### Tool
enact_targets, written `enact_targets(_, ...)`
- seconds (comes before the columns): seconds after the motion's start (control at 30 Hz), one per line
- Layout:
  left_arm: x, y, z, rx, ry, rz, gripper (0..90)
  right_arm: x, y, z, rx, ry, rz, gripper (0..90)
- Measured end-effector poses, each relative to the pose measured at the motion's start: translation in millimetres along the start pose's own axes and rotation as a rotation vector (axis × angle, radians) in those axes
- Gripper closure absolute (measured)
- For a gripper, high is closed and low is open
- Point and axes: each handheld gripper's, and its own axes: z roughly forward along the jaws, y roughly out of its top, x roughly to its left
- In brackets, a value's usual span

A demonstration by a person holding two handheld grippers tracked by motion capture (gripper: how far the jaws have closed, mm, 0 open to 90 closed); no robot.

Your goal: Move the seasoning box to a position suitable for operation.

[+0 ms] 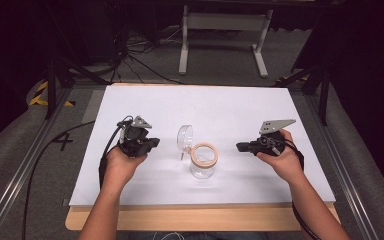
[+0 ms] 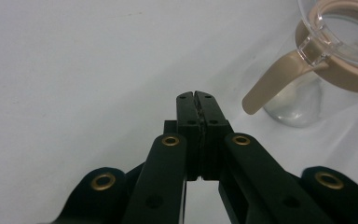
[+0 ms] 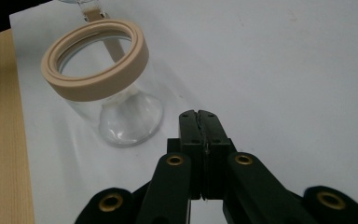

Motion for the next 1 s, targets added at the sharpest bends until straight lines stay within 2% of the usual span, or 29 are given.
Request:
enact_targets(0.1,-1.4,0.8,-2.5,-0.014,0.005,0.001,85.7,2.5,1.8,1.8,-0.002,0.005,-0.012,89.9)
enact_targets(0.23,-4.2,1.6,-1.4,-0.018,-0.022,-0.005,84.5,3.4,1.6,2.8,-0.003,-0.002,-0.026,89.9)
enact_targets(0.33,-11.1,3.2,2.0,-0.015,-0.063,0.028,89.0,4.3,1.8,3.3,-0.002,0.004,-0.024,90.0)
enact_targets(0.37,-11.1,3.2,2.0,-0.015,-0.063,0.028,89.5,4.3,1.8,3.3,-0.002,0.004,-0.024,90.0)
enact_targets(0.4,-17.0,4.5,4.6,-0.020,-0.105,0.037,89.7,5.8,2.4,4.7,-0.004,0.009,-0.027,90.0)
enact_targets(0.47,-21.5,5.6,9.5,-0.008,-0.148,0.051,89.8,6.3,2.7,5.9,-0.007,0.015,-0.029,90.0)
enact_targets(0.5,-21.5,5.6,9.5,-0.008,-0.148,0.051,89.9,6.5,2.7,6.4,-0.006,0.019,-0.027,90.0)
enact_targets(0.6,-27.7,6.1,23.9,0.015,-0.245,0.081,89.9,5.7,1.3,8.6,-0.001,0.022,-0.027,90.0)
enact_targets(0.87,-34.5,5.7,33.0,0.034,-0.266,0.094,89.8,7.4,1.3,14.0,-0.022,0.024,-0.032,90.0)
enact_targets(1.0,-32.9,8.0,24.0,-0.028,-0.221,0.059,89.8,14.1,4.4,17.2,-0.020,0.046,-0.049,90.0)
